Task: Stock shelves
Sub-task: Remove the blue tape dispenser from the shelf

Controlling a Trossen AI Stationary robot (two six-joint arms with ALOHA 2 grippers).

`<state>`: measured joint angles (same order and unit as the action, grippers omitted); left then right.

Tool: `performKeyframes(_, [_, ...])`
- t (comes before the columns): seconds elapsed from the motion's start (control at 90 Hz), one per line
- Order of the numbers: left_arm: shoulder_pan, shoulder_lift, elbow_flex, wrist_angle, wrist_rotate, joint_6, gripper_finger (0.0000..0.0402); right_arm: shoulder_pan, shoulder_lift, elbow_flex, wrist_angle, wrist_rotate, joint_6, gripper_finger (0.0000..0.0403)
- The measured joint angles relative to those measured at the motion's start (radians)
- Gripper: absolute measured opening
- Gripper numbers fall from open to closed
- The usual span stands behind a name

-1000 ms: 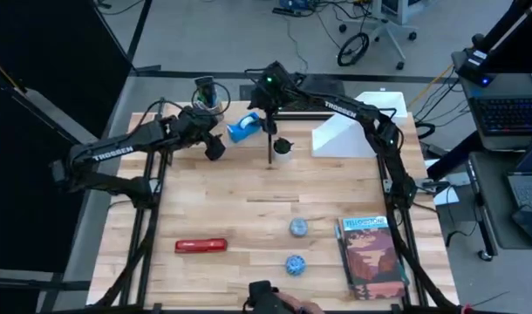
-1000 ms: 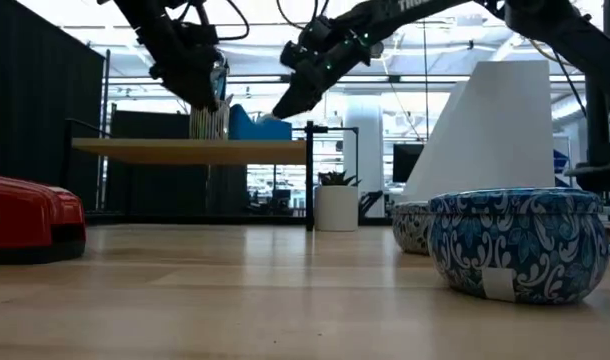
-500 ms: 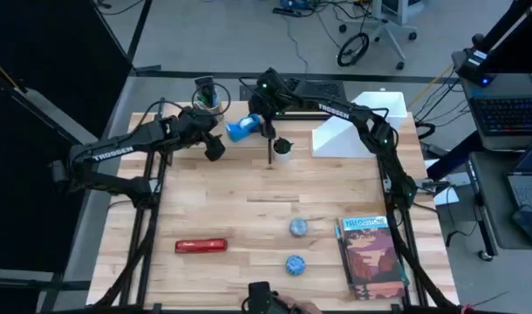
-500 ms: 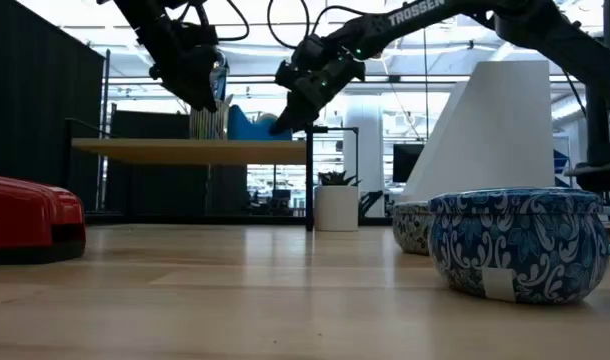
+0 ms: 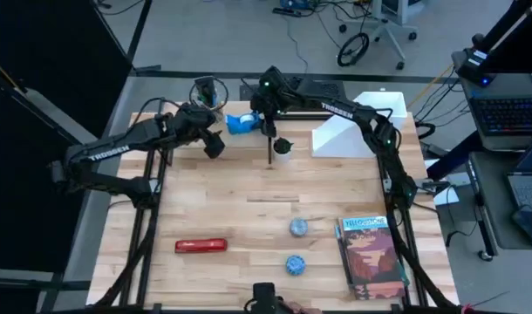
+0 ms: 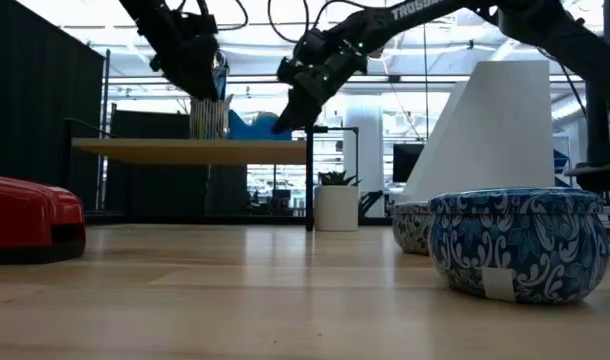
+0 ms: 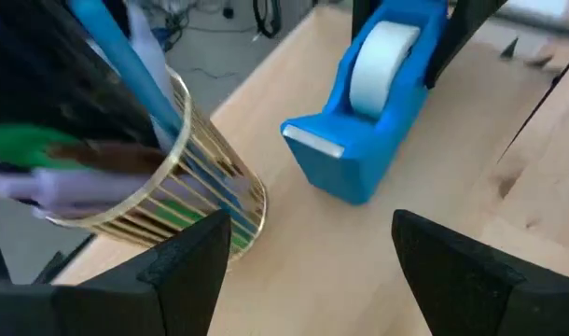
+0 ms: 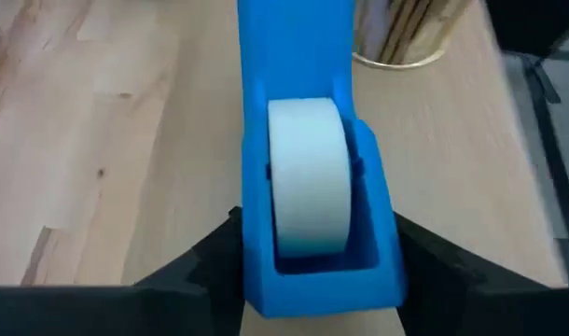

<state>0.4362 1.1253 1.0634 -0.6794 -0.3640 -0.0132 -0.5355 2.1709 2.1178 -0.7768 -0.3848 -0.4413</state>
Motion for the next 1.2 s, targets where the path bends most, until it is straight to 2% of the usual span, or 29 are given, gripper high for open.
performKeyframes(0.256, [0.000,-0.073,0.081,-0.096,0.000,0.022,0.0283,0.055,-0.115,0.023,-0.073,0.002,0.123,0.0183])
performKeyframes(0.478, [0.000,-0.169,0.164,-0.179,0.000,0.030,0.0283,0.206,-0.140,0.024,-0.095,-0.006,0.234,0.0183])
performKeyframes(0.6, [0.000,-0.232,0.183,-0.204,0.001,0.021,0.0283,0.299,-0.107,0.024,-0.046,0.003,0.288,0.0183])
performKeyframes(0.722, [0.000,-0.294,0.186,-0.204,0.002,0.013,0.0283,0.367,-0.067,0.024,-0.001,0.068,0.348,0.0183])
performKeyframes(0.911, [-0.001,-0.341,0.186,-0.234,0.082,-0.007,0.0283,0.429,-0.016,0.024,0.023,0.173,0.429,0.0183])
performKeyframes(1.022, [0.000,-0.348,0.186,-0.301,0.044,-0.055,0.0283,0.470,0.024,0.024,0.043,0.230,0.461,0.0183])
performKeyframes(1.2, [0.000,-0.363,0.186,-0.342,0.030,-0.060,0.0283,0.520,0.117,0.024,0.220,0.284,0.502,0.0183])
